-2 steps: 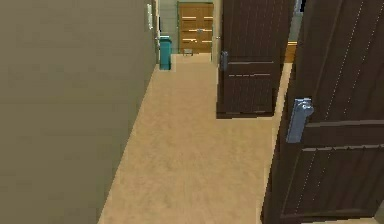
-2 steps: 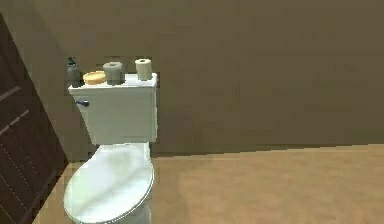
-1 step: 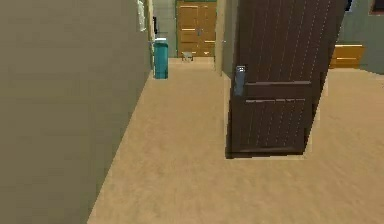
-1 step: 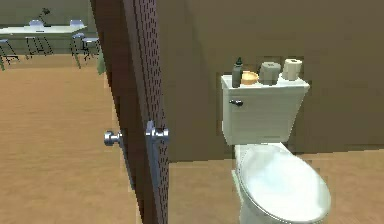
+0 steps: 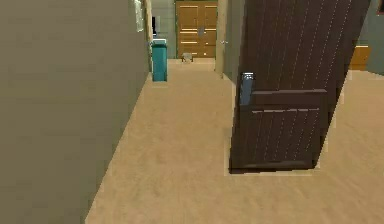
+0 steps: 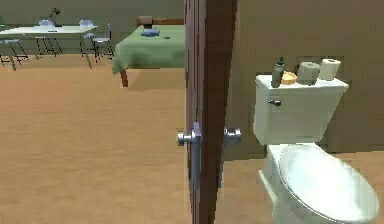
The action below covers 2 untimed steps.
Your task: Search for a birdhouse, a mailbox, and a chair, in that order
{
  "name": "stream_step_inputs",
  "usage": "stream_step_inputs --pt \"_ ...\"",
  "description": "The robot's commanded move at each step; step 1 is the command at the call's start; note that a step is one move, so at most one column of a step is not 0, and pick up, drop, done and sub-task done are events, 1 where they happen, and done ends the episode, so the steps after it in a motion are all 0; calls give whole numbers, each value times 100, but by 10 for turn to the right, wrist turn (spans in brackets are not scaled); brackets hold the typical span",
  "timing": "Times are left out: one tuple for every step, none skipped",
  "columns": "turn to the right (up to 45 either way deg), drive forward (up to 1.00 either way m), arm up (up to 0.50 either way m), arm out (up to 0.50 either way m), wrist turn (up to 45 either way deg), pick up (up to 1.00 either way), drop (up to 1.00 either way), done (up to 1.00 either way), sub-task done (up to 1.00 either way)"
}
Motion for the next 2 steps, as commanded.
stream_step_inputs --pt "390 0 0 0 0 0 0 0 0" --pt "0 55 0 0 0 0 0 0 0"
